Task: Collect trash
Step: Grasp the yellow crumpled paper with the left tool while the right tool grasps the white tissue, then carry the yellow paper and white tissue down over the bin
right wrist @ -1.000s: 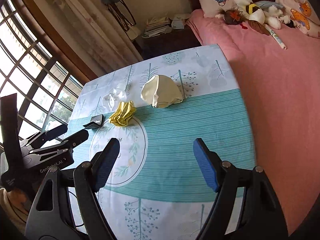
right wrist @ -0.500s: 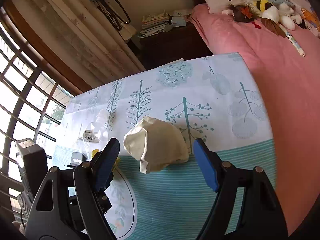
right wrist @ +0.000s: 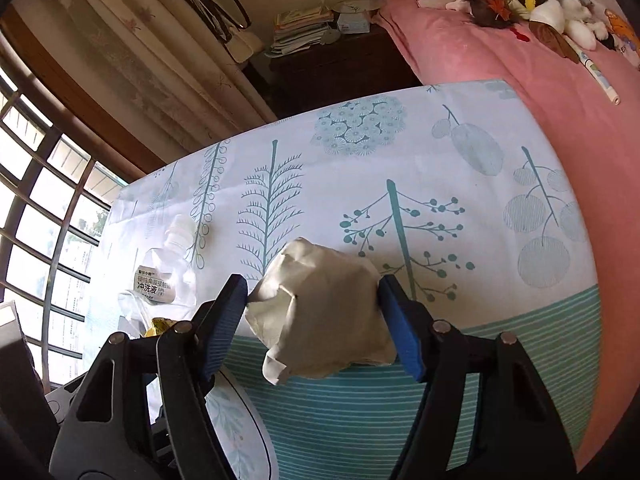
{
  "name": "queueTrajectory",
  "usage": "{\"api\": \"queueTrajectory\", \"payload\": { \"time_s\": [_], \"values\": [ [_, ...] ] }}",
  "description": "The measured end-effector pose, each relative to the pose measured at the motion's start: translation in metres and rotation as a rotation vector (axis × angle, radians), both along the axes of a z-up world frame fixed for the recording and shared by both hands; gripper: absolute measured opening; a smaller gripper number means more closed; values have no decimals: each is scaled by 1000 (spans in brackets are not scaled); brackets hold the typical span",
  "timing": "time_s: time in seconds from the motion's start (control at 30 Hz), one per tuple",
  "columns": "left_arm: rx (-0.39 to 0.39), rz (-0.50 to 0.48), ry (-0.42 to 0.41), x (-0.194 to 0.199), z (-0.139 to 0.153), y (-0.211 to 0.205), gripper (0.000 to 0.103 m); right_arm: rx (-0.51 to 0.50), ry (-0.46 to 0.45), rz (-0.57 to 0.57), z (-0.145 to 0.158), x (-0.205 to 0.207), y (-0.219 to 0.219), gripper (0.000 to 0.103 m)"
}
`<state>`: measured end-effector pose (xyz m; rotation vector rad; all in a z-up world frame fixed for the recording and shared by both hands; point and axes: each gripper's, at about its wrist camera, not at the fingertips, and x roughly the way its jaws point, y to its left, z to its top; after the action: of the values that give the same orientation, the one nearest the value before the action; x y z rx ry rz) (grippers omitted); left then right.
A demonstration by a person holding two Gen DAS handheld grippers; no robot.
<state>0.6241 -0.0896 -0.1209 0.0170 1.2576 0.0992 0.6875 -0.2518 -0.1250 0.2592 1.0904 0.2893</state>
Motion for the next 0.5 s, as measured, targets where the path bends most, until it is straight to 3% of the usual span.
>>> {"api": "queueTrajectory", "payload": {
  "time_s": [0.27, 0.5],
  "values": [
    [-32, -62, -65, -52, 53, -8, 43, 3, -18, 8, 29, -47, -20, 60],
    [-52, -157, -150, -140, 115, 0, 43, 39, -46, 32, 75, -131, -26, 60]
  ]
}}
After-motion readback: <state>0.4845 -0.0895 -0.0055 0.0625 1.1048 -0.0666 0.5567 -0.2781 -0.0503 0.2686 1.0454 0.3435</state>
